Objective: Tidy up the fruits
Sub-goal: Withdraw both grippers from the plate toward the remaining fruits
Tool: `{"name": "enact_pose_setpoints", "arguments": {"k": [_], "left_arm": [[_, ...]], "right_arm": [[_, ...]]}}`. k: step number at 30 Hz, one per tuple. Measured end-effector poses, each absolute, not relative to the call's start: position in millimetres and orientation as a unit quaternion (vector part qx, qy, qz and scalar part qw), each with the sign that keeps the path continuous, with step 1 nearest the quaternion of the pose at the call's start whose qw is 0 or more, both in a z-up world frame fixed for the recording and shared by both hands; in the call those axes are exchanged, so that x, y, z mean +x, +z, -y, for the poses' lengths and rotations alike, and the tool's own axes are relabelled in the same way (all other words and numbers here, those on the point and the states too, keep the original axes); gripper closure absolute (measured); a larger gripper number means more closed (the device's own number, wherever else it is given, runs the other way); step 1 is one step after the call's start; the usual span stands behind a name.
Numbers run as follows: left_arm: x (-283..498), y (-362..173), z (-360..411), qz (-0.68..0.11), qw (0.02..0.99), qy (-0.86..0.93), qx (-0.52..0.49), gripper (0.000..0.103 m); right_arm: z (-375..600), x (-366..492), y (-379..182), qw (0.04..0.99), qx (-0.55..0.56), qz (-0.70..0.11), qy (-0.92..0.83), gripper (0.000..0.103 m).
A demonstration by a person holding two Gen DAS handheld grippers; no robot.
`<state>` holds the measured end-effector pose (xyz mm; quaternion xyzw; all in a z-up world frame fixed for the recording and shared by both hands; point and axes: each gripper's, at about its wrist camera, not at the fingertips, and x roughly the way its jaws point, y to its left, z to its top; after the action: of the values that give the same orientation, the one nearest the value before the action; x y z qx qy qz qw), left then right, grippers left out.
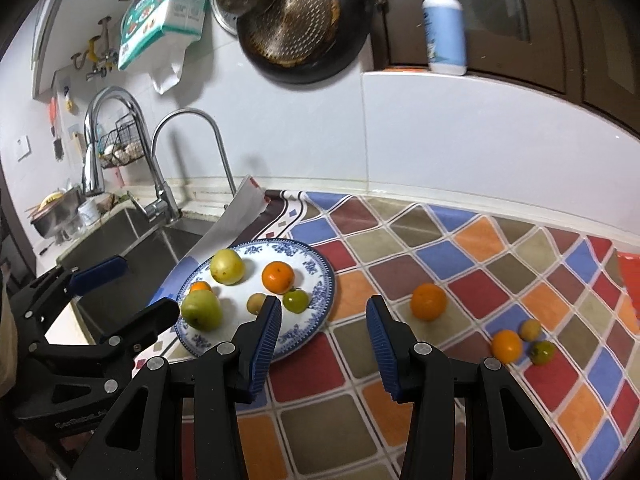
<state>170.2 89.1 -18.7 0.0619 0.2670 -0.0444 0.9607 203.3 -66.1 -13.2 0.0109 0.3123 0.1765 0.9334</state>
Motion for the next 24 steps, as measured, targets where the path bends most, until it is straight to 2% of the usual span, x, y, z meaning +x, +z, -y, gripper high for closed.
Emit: {"name": "enact_pose_setpoints", "arguments": {"k": [24], "left_arm": [[145,-3,24,-0.233,0.961,-0.125,0.081,0.020]], "right_arm": [[181,143,6,0.956,0.019,-0.279,0.094,0.058]]}}
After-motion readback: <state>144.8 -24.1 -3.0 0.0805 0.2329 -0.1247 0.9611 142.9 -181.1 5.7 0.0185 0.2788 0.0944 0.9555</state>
